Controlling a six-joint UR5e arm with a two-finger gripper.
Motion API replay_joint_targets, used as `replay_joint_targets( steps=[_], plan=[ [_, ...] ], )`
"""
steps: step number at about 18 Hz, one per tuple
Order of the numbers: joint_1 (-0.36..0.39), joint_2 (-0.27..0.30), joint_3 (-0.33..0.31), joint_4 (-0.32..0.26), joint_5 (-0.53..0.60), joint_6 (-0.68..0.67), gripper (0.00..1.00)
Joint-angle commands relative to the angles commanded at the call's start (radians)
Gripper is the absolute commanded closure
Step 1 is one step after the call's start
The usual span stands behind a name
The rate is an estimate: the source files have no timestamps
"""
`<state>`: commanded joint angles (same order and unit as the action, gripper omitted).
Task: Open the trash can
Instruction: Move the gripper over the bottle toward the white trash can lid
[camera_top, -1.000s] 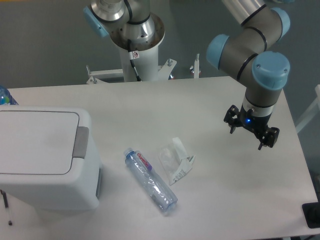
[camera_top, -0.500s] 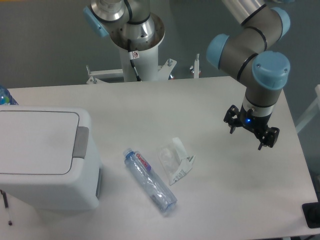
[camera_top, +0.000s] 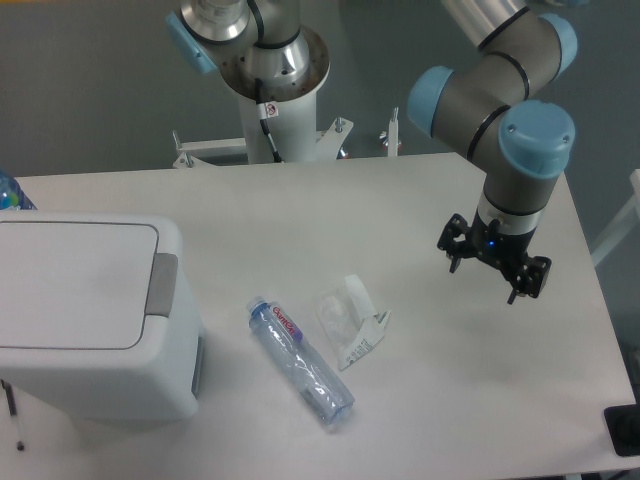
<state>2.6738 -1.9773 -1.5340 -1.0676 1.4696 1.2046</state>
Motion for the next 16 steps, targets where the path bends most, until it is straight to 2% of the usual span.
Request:
replay_joint_targets(
  steps=[11,16],
  plan=[
    [-0.127,-0.002,0.029,-0.009,-0.052,-0.448,0.00],
    [-0.161,-0.005,0.057,-0.011,-0.142,-0.632,0.00]
  ],
)
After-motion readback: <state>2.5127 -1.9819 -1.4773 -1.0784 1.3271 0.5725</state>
